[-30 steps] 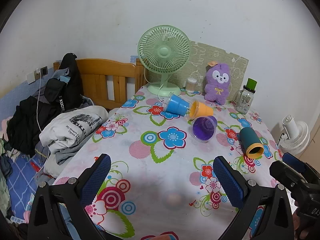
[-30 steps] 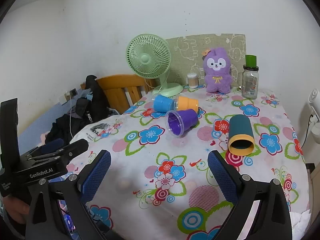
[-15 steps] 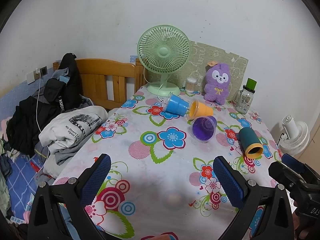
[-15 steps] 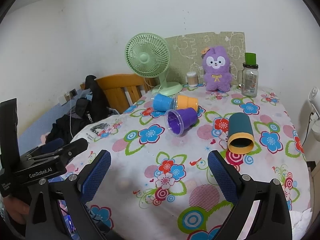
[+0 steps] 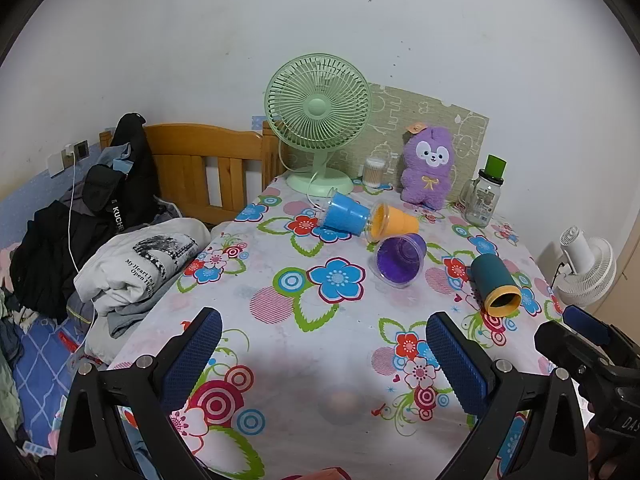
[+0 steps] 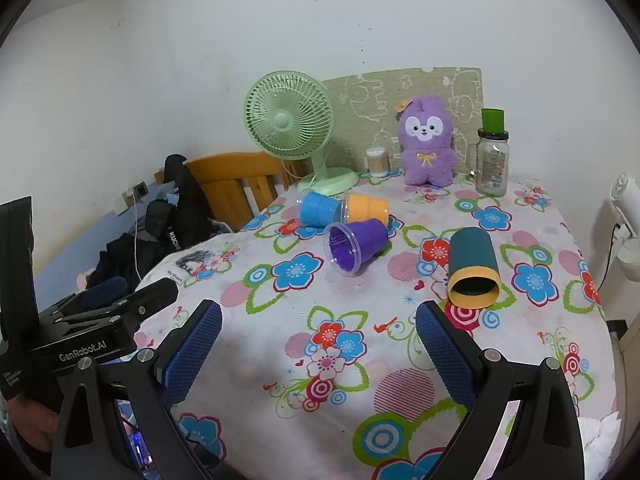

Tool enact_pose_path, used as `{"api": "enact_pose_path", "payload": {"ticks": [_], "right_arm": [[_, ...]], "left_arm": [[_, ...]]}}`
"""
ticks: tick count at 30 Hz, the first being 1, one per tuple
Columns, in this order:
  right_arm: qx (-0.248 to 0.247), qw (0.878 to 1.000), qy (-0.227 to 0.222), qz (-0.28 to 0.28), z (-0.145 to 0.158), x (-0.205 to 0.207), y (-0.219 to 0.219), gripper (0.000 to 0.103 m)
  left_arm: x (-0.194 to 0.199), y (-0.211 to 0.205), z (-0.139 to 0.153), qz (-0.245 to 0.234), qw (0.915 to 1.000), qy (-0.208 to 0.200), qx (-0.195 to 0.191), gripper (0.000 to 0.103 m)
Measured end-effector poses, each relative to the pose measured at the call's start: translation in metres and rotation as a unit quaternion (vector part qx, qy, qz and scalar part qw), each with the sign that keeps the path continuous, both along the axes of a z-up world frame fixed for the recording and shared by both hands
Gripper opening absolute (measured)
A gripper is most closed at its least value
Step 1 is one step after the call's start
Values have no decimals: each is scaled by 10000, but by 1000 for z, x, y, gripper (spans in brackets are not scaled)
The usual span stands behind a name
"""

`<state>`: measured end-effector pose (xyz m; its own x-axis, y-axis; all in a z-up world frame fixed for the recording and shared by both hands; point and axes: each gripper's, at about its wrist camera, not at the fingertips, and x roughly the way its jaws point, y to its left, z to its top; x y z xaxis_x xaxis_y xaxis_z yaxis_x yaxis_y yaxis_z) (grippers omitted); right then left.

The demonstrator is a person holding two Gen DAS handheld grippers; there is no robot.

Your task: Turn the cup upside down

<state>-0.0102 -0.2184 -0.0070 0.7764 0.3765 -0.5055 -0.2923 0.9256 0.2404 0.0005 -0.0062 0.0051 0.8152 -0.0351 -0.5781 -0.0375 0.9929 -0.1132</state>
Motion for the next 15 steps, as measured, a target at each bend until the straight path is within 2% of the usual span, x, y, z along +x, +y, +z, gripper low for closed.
{"api": "enact_pose_path", "payload": {"ticks": [15], "right_arm": [[-57,10000,2,-57,0,-1,1,99]], "left_arm": [[0,0,0,-3,10000,-6,-1,103]]}}
